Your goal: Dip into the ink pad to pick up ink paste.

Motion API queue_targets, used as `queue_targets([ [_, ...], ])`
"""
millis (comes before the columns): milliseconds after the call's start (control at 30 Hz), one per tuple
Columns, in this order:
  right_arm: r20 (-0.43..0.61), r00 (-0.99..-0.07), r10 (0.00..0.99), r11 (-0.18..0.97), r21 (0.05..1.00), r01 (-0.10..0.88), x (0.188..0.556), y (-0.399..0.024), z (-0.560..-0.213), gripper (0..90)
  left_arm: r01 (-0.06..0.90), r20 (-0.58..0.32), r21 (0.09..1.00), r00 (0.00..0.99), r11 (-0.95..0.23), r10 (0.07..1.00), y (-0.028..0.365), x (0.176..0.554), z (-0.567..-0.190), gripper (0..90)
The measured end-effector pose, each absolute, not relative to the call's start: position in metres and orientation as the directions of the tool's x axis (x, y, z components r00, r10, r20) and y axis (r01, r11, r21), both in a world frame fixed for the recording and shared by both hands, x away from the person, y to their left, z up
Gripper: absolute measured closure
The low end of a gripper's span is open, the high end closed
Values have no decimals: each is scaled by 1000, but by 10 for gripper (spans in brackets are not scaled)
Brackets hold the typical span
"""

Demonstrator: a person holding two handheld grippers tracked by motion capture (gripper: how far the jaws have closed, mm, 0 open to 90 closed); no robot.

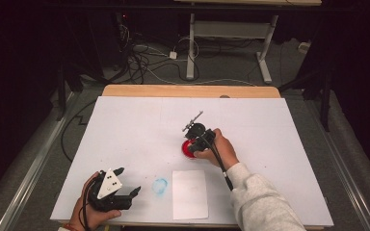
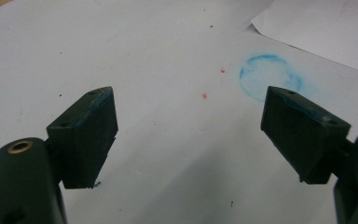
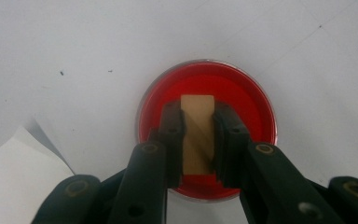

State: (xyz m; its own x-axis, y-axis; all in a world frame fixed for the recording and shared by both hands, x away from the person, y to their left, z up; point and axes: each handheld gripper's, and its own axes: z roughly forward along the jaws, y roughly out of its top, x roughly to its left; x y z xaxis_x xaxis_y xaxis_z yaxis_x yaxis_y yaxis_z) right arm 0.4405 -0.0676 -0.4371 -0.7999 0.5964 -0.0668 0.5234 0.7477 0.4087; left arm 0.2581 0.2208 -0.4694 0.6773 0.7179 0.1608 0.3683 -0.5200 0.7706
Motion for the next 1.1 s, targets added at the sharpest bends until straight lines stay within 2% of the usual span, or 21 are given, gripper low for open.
queue_targets([
  [1100, -90, -813, 576, 760, 427, 490, 438, -68, -438, 767, 380, 149, 775, 667, -506, 730, 226, 261, -470, 180],
])
